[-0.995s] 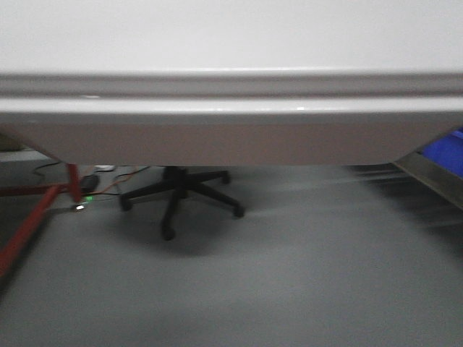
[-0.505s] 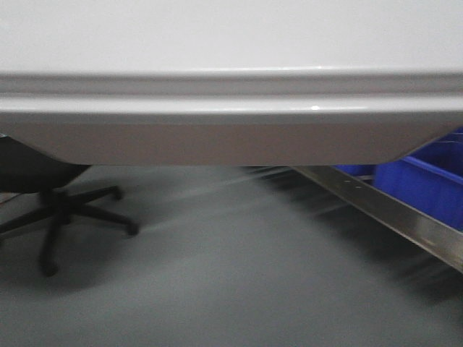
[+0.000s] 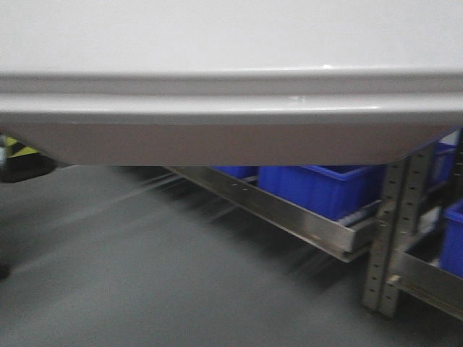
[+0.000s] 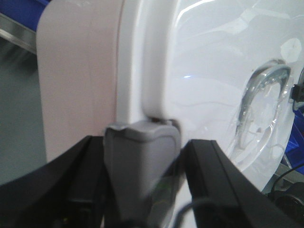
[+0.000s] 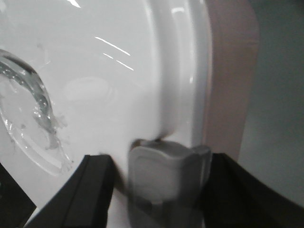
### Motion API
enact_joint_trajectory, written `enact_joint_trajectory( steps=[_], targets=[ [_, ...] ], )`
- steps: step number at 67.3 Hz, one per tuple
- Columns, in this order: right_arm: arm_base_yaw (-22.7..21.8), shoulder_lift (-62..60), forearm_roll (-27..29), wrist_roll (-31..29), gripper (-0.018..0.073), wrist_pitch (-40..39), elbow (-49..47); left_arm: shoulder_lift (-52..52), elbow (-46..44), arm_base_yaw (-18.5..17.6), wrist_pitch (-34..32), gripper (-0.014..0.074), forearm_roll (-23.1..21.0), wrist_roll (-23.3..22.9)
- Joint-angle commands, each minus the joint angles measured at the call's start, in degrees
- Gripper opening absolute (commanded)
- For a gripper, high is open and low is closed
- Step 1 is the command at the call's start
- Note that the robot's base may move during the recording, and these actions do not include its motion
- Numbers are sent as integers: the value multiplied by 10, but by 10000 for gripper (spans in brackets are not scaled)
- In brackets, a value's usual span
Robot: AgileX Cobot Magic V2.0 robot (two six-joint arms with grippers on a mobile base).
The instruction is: Grab white bin and place on right shelf
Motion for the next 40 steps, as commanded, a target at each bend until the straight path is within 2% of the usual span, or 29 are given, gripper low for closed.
enact_joint_trajectory(
  steps=[1, 40],
  targets=[
    [5, -6, 101, -4, 344, 72, -16, -4, -18, -8, 15, 206, -80, 8],
    [5, -6, 101, -4, 344, 72, -16, -4, -18, -8, 15, 206, -80, 8]
  ],
)
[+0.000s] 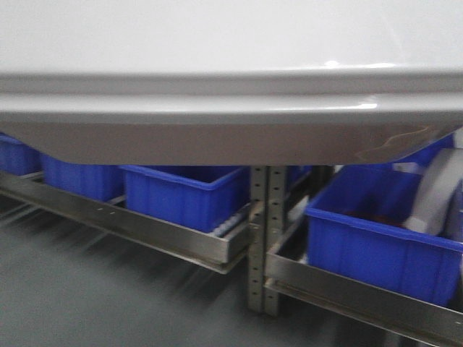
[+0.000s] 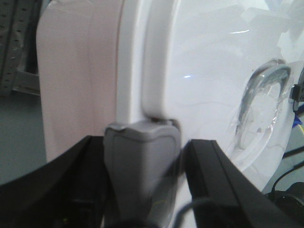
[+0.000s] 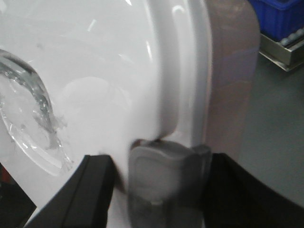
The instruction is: Grab white bin and place on right shelf
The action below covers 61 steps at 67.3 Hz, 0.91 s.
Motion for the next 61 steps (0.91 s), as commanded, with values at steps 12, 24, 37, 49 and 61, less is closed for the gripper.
enact_joint_trajectory(
  steps=[12, 24, 37, 49, 61],
  targets=[
    [5, -6, 101, -4, 344, 72, -16, -4, -18, -8, 15, 206, -79, 8],
    [5, -6, 101, -4, 344, 72, -16, -4, -18, -8, 15, 206, -79, 8],
    [5, -6, 101, -4, 344, 72, -16, -4, -18, -8, 15, 206, -79, 8],
    [5, -6, 101, -4, 344, 72, -16, -4, -18, -8, 15, 206, -79, 8],
    [5, -6, 101, -4, 344, 72, -16, -4, -18, -8, 15, 206, -79, 8]
  ],
)
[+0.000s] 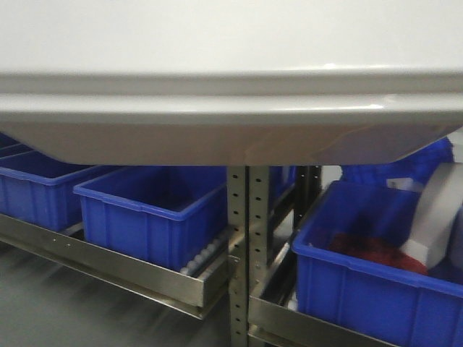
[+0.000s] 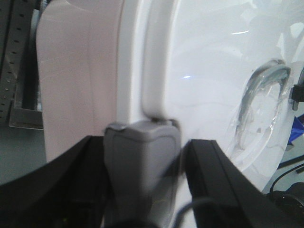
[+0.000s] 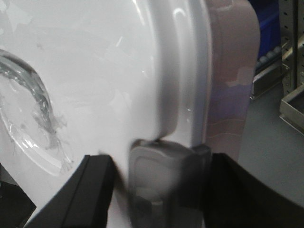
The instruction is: Grab white bin and place on right shelf
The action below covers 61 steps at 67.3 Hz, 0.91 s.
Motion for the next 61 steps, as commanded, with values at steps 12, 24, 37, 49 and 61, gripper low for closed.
enact_joint_trajectory(
  steps=[12, 24, 37, 49, 61],
  targets=[
    [5, -6, 101, -4, 344, 72, -16, -4, -18, -8, 16, 206, -79, 8],
    [5, -6, 101, -4, 344, 72, -16, -4, -18, -8, 16, 206, -79, 8],
    [5, -5, 101, -4, 344, 71, -16, -4, -18, -8, 16, 206, -79, 8],
    [5, -5, 101, -4, 344, 71, -16, -4, -18, -8, 16, 206, -79, 8],
    [5, -5, 101, -4, 344, 71, -16, -4, -18, -8, 16, 206, -79, 8]
  ],
)
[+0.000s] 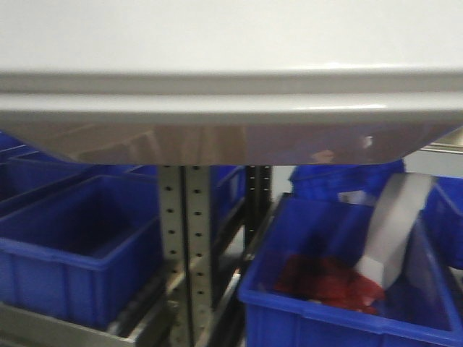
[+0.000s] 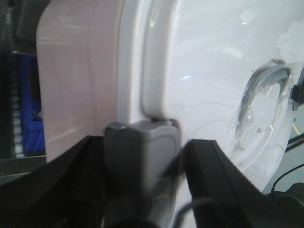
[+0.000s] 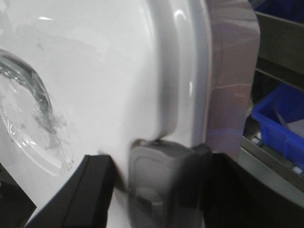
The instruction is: Grab white bin and place on right shelf
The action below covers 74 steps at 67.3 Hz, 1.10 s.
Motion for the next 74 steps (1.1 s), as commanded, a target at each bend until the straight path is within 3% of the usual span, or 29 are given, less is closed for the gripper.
enact_joint_trajectory(
  steps=[1, 74],
  targets=[
    [5, -5, 101, -4, 344, 71, -16, -4, -18, -8, 16, 206, -79, 8],
    [5, -5, 101, -4, 344, 71, -16, -1, -18, -8, 16, 206, -79, 8]
  ],
)
